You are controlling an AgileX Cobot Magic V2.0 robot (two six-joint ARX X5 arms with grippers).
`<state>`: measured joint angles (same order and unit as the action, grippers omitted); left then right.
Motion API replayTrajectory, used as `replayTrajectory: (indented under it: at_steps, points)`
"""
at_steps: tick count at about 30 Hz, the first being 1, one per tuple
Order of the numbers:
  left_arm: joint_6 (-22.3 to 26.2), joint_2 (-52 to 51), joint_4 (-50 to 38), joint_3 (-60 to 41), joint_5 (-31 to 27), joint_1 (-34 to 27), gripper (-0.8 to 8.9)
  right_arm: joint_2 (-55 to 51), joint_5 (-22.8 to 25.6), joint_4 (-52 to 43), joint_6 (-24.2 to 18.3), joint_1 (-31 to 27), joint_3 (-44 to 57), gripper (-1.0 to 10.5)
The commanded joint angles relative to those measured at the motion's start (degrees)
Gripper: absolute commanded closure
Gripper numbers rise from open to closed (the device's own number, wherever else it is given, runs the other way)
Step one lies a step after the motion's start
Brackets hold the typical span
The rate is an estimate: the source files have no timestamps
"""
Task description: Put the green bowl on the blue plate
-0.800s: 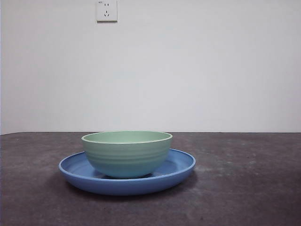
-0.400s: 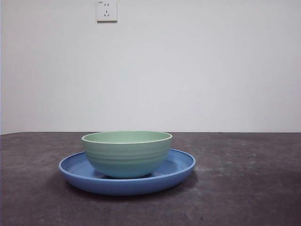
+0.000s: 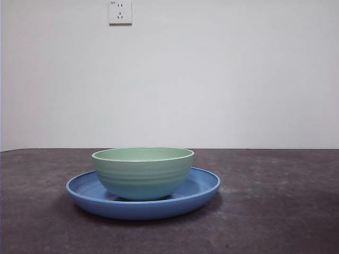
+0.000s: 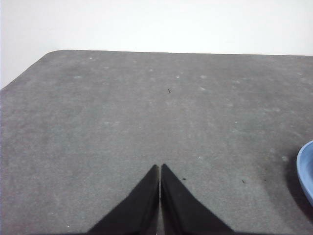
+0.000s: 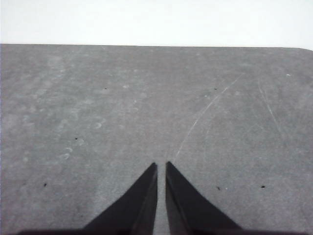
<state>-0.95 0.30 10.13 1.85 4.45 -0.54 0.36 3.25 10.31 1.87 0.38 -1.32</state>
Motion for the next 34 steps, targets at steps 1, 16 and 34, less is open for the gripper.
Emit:
replayTrajectory:
  at_steps: [1,16,34]
  points:
    - [-0.15,-0.11,0.50,-1.16,-0.22,-0.15,8.07,-0.15,0.17,-0.48,-0.81,0.02,0.70,9.2]
    - [-0.15,-0.11,0.50,-1.16,-0.22,-0.15,8.07,-0.15,0.20,-1.29,-0.83,0.02,0.68,9.2]
    - [-0.15,-0.11,0.50,-1.16,-0.22,-0.15,8.07,-0.15,0.20,-1.29,-0.83,0.02,0.68,9.2]
